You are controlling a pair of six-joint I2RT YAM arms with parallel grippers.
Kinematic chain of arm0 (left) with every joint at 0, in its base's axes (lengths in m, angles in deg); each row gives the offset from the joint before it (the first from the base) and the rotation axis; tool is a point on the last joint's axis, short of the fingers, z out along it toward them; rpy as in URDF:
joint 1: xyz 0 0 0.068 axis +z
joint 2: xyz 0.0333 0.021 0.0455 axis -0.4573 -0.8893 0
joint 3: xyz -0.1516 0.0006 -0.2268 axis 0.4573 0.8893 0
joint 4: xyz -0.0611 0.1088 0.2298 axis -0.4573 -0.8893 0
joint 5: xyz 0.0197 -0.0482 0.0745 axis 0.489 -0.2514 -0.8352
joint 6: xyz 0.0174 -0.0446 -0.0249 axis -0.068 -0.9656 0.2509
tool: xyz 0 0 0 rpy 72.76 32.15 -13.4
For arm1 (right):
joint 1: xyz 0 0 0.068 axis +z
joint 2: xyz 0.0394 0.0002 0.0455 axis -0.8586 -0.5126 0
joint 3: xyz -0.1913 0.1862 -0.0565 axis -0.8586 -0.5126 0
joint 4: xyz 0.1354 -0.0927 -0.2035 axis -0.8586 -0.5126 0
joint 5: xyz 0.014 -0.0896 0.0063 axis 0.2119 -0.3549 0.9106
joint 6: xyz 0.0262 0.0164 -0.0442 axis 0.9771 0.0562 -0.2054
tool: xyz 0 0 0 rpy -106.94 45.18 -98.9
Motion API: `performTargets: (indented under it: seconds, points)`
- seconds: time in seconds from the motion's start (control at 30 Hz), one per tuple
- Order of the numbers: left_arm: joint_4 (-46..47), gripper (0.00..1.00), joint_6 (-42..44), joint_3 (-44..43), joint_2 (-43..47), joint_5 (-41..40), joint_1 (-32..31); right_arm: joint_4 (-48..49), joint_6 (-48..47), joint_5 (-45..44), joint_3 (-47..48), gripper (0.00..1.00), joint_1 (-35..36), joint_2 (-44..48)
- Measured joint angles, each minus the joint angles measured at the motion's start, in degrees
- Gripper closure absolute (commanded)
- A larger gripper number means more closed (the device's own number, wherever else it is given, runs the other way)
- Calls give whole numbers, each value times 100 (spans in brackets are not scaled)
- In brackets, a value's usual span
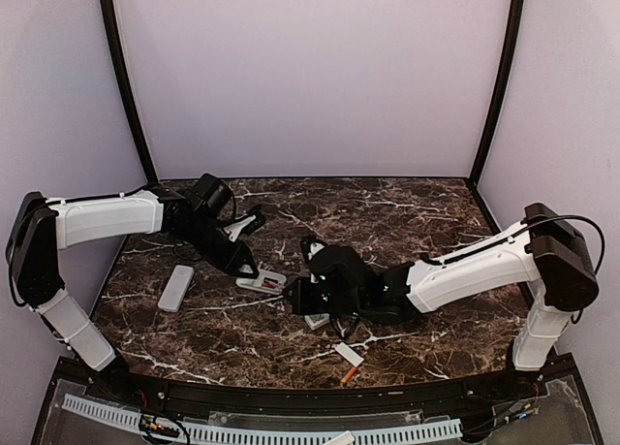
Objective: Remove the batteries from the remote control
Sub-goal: Remove the battery from the remote control without the battery cover.
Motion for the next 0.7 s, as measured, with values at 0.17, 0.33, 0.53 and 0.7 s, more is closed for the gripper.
performTargets:
  seconds: [0.17,0.33,0.53,0.7]
  points:
    - [-13,100,0,0,-17,44,4,-79,17,2,142,100,0,-131]
    - [-13,100,0,0,-35,87,4,-146,68,-28,208,100,-4,-173]
    - [-2,100,-2,0,-42,74,4,-306,310,-208,310,100,7,-173]
    - [46,100,-48,0,-42,-118,4,-898,686,-704,721,100,83,-173]
